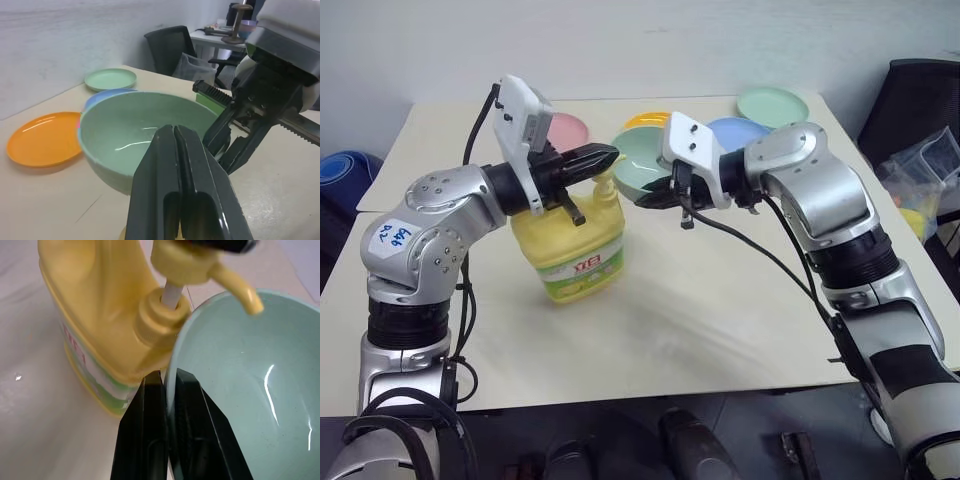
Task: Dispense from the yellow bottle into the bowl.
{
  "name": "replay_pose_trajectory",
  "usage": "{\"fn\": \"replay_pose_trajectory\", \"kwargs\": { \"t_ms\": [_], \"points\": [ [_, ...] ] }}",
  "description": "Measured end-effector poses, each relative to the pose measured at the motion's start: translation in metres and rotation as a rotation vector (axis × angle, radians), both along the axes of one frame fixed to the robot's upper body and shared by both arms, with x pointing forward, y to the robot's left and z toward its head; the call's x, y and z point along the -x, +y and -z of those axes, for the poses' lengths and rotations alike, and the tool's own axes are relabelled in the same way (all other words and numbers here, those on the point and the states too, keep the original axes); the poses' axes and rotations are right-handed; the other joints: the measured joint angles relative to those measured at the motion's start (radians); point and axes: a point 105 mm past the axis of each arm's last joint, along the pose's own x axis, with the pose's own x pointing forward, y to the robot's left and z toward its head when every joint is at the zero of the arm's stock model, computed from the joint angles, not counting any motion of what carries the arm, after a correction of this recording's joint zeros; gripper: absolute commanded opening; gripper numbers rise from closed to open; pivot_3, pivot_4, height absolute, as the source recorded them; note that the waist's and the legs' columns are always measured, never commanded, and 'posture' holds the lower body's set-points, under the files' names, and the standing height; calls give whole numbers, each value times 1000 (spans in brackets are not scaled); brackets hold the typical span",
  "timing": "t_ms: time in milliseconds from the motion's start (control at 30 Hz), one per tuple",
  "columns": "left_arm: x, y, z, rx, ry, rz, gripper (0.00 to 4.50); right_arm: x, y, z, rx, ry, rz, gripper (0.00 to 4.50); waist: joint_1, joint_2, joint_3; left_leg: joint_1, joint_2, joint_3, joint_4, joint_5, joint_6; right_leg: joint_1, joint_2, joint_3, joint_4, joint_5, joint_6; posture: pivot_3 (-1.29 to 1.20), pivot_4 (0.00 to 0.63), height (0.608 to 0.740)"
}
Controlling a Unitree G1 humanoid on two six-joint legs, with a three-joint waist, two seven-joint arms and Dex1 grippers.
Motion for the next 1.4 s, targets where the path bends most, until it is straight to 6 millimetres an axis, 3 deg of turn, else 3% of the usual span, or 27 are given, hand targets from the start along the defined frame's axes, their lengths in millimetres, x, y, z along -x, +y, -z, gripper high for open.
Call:
{"fn": "replay_pose_trajectory", "kwargs": {
  "t_ms": [333,533,767,1000,1133,1233,1300,1400],
  "points": [
    [0,6,5,20,56,-54,37,-1,5,1,-6,-7,-1,0,0,1,-2,3,0,0,0,0,0,3,0,0,-1,0,0,0,150,740],
    [2,5,12,37,141,-38,37,-2,6,3,-8,1,10,0,2,2,-4,20,1,0,-5,0,0,21,0,-1,-8,0,-1,0,150,740],
    [1,6,17,69,179,-41,37,-4,4,5,-15,6,34,0,15,2,-9,20,0,-1,-6,0,0,22,0,-1,-10,0,-1,0,150,740],
    [-4,8,7,177,188,-6,37,-7,-3,8,-35,-10,57,0,27,2,-9,18,0,0,-6,0,0,20,1,-1,-13,0,-1,0,150,740],
    [-3,20,0,259,141,29,37,-8,-16,18,-17,-4,78,0,27,2,-5,16,0,1,-7,0,0,18,0,-1,-14,0,-1,0,150,740],
    [10,32,-6,270,80,88,37,-12,-33,29,8,7,123,0,26,1,-2,12,1,1,-9,0,0,14,0,-1,-15,0,-1,0,150,740],
    [29,38,-7,218,28,159,37,-14,-49,38,30,10,155,0,24,1,-2,11,1,2,-13,0,0,11,0,0,-15,0,-1,0,150,740],
    [58,44,16,57,35,246,37,-15,-70,62,61,49,190,0,17,1,-2,11,0,4,-16,0,0,10,0,1,-17,0,-1,0,150,740]
  ]
}}
